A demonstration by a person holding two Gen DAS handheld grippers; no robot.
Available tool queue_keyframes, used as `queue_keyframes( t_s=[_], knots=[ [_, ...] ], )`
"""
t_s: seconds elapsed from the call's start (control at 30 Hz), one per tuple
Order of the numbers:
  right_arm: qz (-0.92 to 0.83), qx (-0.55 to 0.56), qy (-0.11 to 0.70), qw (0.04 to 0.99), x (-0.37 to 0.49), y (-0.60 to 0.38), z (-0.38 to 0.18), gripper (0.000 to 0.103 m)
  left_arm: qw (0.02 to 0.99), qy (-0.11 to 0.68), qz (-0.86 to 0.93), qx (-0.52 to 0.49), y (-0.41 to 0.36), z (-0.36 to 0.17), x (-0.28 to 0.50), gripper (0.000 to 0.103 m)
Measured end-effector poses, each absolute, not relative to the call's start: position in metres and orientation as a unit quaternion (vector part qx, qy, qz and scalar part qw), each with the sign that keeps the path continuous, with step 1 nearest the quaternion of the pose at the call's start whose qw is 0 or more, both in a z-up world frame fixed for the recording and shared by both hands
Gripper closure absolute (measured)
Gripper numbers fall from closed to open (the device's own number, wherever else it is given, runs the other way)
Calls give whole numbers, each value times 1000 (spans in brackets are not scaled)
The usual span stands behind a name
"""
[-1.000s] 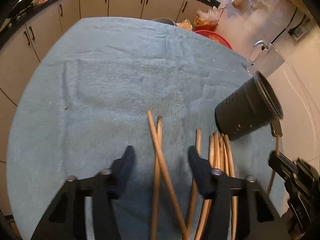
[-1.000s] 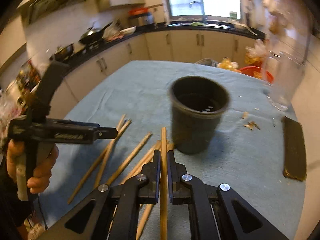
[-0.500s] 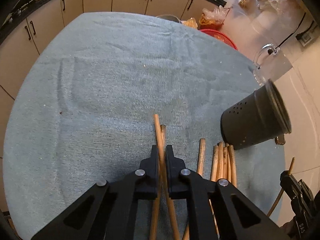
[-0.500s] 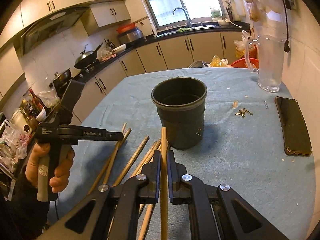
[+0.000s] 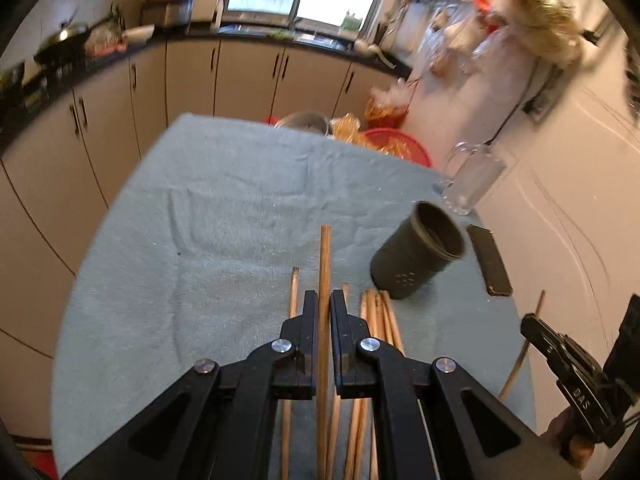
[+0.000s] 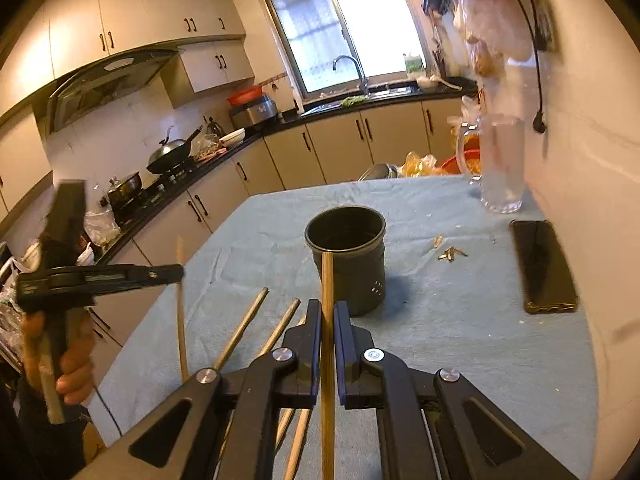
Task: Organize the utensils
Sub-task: 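Lift the held chopsticks upright and carry both grippers over the black cup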
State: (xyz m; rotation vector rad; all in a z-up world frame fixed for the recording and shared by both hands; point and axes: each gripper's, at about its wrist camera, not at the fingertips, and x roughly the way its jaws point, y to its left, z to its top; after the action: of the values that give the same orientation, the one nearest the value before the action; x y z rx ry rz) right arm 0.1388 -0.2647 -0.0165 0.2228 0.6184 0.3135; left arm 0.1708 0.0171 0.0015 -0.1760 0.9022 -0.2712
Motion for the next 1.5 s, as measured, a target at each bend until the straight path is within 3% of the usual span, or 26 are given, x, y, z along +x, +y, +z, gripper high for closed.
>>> queue_keyframes(
  t_s=[0.67,1.5],
  knots=[
    [127,99,234,959,85,-263,39,96,934,331,-132,-32,0,66,104,97],
    [126,159,136,970,192,-313,132,96,946,263,-163,-94,-49,142,217,97]
  ],
)
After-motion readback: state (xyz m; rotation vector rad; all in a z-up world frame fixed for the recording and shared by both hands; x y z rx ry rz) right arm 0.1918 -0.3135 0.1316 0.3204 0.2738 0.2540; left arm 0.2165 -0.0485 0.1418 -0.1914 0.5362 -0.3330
